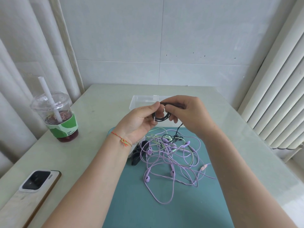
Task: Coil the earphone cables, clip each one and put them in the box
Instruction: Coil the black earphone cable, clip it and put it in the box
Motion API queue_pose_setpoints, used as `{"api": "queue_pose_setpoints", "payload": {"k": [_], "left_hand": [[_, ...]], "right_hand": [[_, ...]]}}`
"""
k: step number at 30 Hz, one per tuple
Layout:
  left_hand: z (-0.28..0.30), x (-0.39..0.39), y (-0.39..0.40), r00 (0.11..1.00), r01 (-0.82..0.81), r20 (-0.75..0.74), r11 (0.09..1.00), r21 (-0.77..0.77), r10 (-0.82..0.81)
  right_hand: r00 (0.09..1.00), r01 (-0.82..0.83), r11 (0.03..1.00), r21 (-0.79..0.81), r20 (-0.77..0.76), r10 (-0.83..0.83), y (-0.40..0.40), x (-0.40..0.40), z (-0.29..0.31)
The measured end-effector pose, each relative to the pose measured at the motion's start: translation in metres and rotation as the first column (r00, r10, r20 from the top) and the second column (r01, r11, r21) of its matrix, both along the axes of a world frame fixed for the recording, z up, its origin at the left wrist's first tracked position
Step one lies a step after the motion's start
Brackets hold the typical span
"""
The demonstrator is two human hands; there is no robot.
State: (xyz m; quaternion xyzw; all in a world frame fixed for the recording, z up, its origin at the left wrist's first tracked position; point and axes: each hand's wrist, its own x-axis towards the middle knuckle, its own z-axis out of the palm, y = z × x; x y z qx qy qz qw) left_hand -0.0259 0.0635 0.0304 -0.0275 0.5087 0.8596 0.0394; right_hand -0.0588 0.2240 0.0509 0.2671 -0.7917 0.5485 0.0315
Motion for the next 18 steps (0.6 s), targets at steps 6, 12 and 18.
{"api": "queue_pose_setpoints", "payload": {"k": [6,12,18], "left_hand": [[0.0013,0.0013,0.0008,0.998,0.038,0.036,0.988,0.152,-0.044],[0.0024,0.0031,0.0000,0.990,0.100,0.067,0.955,0.279,-0.123],[0.0036,0.0044,-0.0006,0.987,0.124,0.063,0.942,0.312,-0.150]], "right_hand": [[1.000,-0.005,0.997,-0.076,0.019,0.007,-0.0024,-0.0013,-0.0034],[1.000,-0.025,0.998,-0.054,0.010,0.025,0.0008,-0.0035,-0.0031],[0.999,-0.043,0.997,-0.059,0.020,0.044,-0.0008,-0.0028,-0.0034]]}}
